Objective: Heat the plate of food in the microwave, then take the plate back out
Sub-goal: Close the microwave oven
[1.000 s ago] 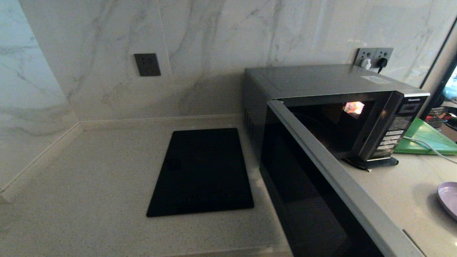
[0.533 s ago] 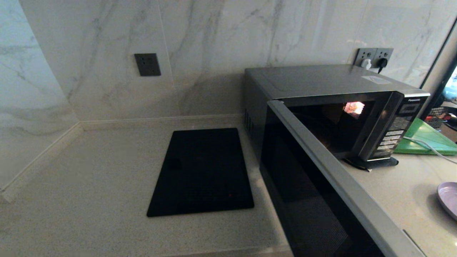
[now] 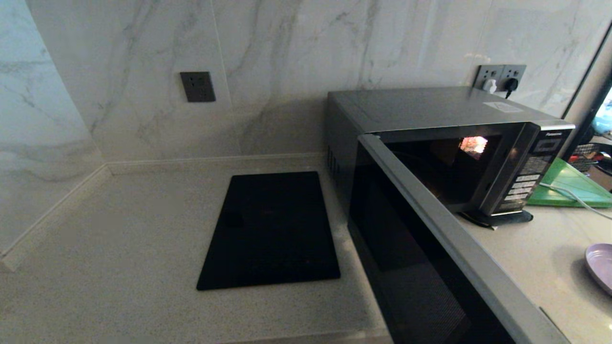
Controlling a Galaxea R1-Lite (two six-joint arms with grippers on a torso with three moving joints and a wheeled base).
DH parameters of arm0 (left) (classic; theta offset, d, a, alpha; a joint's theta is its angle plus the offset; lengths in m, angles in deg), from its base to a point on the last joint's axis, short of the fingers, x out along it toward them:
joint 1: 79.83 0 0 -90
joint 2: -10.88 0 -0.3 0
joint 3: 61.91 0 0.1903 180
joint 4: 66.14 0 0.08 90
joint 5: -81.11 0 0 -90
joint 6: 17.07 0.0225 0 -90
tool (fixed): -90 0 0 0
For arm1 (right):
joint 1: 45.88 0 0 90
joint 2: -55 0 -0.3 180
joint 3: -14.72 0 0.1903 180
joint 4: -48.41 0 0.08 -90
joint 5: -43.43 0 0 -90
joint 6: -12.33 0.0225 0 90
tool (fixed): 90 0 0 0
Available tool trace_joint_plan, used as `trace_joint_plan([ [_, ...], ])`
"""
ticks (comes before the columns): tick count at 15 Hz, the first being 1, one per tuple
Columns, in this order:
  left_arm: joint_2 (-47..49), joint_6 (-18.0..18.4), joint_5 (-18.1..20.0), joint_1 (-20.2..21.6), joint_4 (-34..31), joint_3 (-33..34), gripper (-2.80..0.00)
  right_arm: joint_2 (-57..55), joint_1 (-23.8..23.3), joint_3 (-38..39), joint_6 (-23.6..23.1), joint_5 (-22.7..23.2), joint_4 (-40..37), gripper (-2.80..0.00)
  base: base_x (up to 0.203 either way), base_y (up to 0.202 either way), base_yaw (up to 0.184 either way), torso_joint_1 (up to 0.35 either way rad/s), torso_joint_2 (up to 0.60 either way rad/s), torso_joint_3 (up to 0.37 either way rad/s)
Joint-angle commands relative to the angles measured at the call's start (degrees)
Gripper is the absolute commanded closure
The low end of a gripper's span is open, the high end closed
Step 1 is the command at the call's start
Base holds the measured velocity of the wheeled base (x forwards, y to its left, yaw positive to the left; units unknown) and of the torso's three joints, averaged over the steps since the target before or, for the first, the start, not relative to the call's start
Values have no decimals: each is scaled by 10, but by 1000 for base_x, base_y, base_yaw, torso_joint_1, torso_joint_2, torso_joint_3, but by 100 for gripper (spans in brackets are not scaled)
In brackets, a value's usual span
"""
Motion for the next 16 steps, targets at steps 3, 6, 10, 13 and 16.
trace_joint_plan([
  [3,1,0,0,0,0,0,0,35,177,-125,1,11,-137,0,0,0,0,0,0,0],
  [6,1,0,0,0,0,0,0,27,247,-223,2,101,-263,0,0,0,0,0,0,0],
  [10,1,0,0,0,0,0,0,-14,299,-274,-2,269,-327,0,0,0,0,0,0,0],
  [13,0,0,0,0,0,0,0,-75,306,-297,-7,316,-332,0,0,0,0,0,0,0],
  [16,1,0,0,0,0,0,0,-138,323,-320,-23,359,-336,0,0,0,0,0,0,0],
])
